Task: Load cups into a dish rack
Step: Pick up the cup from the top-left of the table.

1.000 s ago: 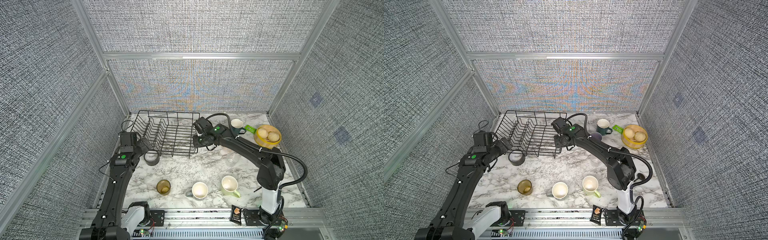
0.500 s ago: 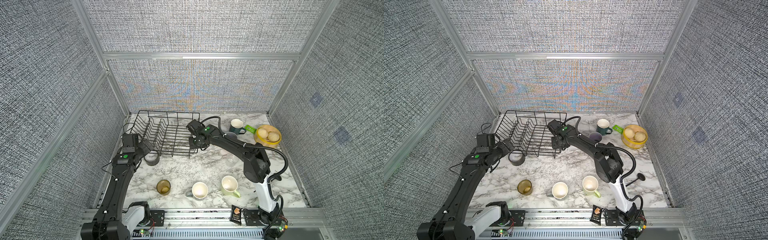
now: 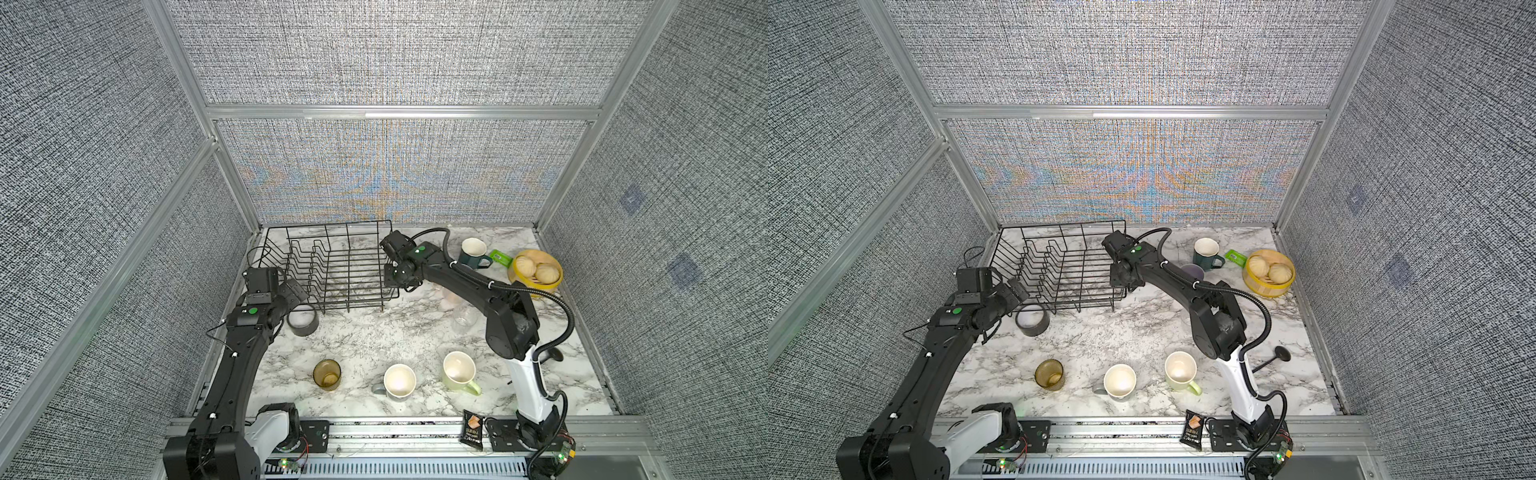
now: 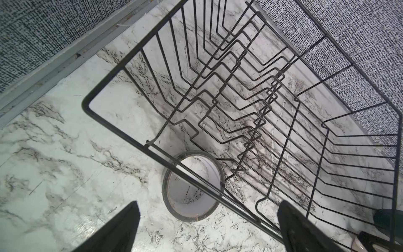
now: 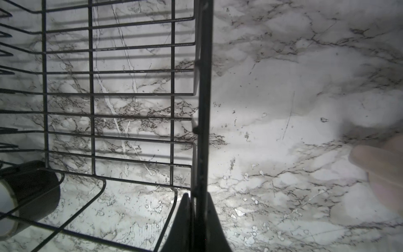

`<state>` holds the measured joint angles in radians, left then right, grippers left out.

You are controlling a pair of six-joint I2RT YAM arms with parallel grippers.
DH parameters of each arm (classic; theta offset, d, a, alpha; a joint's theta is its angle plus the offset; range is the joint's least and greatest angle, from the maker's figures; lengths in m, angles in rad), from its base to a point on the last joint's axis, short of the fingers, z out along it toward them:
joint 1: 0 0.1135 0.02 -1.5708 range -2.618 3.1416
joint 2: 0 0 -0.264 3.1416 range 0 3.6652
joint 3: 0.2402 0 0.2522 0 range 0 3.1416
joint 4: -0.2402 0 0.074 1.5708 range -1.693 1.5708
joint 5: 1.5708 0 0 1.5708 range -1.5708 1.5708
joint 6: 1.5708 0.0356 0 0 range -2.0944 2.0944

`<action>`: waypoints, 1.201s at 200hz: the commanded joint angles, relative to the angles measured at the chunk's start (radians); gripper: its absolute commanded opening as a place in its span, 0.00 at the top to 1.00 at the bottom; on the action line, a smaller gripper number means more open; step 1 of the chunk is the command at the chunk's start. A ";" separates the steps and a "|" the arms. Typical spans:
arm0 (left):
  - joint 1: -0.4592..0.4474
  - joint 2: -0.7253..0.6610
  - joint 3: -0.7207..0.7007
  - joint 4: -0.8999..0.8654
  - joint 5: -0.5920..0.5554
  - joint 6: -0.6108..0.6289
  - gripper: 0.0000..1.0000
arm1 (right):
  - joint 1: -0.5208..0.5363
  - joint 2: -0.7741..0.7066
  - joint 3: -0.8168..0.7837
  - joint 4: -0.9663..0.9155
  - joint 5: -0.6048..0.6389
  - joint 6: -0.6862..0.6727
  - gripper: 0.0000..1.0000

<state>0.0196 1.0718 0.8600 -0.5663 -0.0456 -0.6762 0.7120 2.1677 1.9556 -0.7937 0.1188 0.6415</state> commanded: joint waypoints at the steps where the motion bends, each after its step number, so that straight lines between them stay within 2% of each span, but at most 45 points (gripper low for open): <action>1: 0.000 0.011 -0.016 0.045 0.016 -0.014 0.01 | -0.017 -0.006 0.020 0.023 0.066 0.025 1.00; 29: 0.000 0.052 0.009 0.031 0.029 -0.019 0.01 | -0.048 -0.002 0.006 0.051 0.069 0.080 1.00; 70: 0.000 0.095 0.040 0.032 0.064 0.008 0.01 | -0.078 -0.006 -0.014 0.072 0.065 0.086 1.00; 119: 0.000 0.107 0.072 0.023 0.182 0.060 0.01 | -0.124 -0.052 -0.041 0.050 0.018 -0.012 1.00; 156: 0.000 0.066 0.056 0.028 0.153 0.067 0.01 | -0.137 -0.122 -0.093 0.000 0.020 -0.120 1.00; 201: 0.000 0.044 0.051 0.048 0.148 0.053 0.01 | -0.145 -0.199 -0.168 -0.035 0.056 -0.191 1.00; 240: 0.000 0.028 0.071 -0.004 0.121 0.066 0.01 | -0.159 -0.262 -0.224 -0.047 0.046 -0.265 1.00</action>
<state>0.0196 1.1160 0.9298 -0.5495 0.1043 -0.6281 0.5594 1.9347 1.7489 -0.8116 0.1490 0.4950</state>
